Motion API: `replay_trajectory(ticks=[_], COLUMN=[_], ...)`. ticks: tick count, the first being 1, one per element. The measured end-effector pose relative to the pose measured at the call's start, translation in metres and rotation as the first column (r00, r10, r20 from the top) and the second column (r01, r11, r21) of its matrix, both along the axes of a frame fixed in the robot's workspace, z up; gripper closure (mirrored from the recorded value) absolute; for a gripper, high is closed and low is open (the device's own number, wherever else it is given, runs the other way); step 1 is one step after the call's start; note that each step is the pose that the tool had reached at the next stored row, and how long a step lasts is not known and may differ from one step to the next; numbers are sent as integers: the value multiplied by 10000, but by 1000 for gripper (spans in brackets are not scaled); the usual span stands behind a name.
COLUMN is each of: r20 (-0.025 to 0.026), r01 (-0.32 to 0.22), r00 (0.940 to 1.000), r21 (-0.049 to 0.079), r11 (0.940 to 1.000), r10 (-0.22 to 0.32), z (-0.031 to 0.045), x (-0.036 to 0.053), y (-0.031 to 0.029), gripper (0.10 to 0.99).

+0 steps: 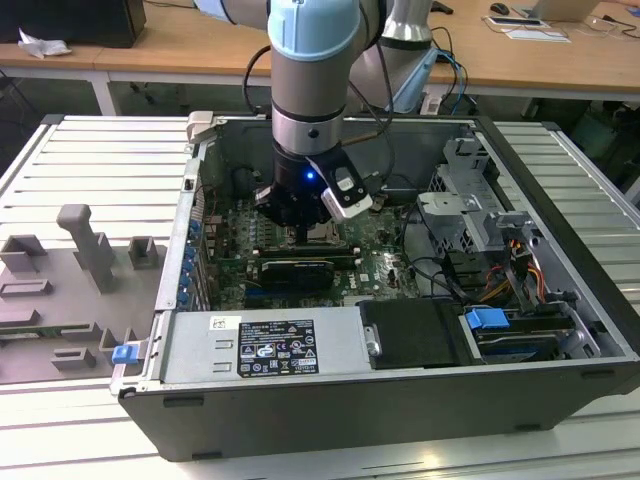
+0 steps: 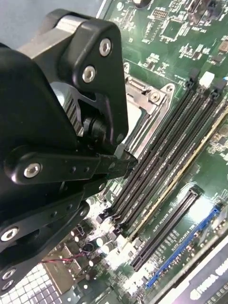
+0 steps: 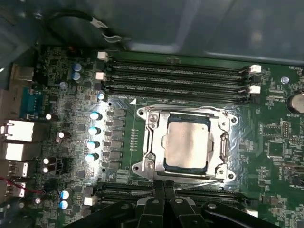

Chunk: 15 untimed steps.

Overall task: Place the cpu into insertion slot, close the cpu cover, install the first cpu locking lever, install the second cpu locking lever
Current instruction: 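Install the second cpu locking lever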

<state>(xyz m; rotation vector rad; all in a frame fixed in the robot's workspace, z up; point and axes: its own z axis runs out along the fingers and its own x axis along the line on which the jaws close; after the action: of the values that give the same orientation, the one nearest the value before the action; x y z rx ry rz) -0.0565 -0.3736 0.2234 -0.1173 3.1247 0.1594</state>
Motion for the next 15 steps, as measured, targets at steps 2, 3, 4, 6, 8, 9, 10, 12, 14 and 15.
replay_trajectory(ticks=[2,3,4,6,8,9,10,12,14,15], r20=[-1,-1,-1,-1,0,-1,-1,-1,0,4], r01=[-1,-1,1,-1,0,0,0,-1,0,-2], r00=[10000,10000,10000,10000,10000,10000,10000,10000,10000,10000], r21=[100,130,229,317,341,355,357,364,368,372], r11=[10000,9999,9997,9995,9994,9994,9994,9993,9993,9993], r10=[1,1,-1,1,0,0,0,1,0,2], z=[-5,-9,-11,-22,-26,-27,-27,-29,-32,-35], x=[-31,-42,-63,-85,-86,-86,-86,-86,-86,-87], y=[-30,-50,-67,-79,-79,-80,-81,-87,-89,-98], gripper=[980,980,980,980,980,980,980,980,980,980])
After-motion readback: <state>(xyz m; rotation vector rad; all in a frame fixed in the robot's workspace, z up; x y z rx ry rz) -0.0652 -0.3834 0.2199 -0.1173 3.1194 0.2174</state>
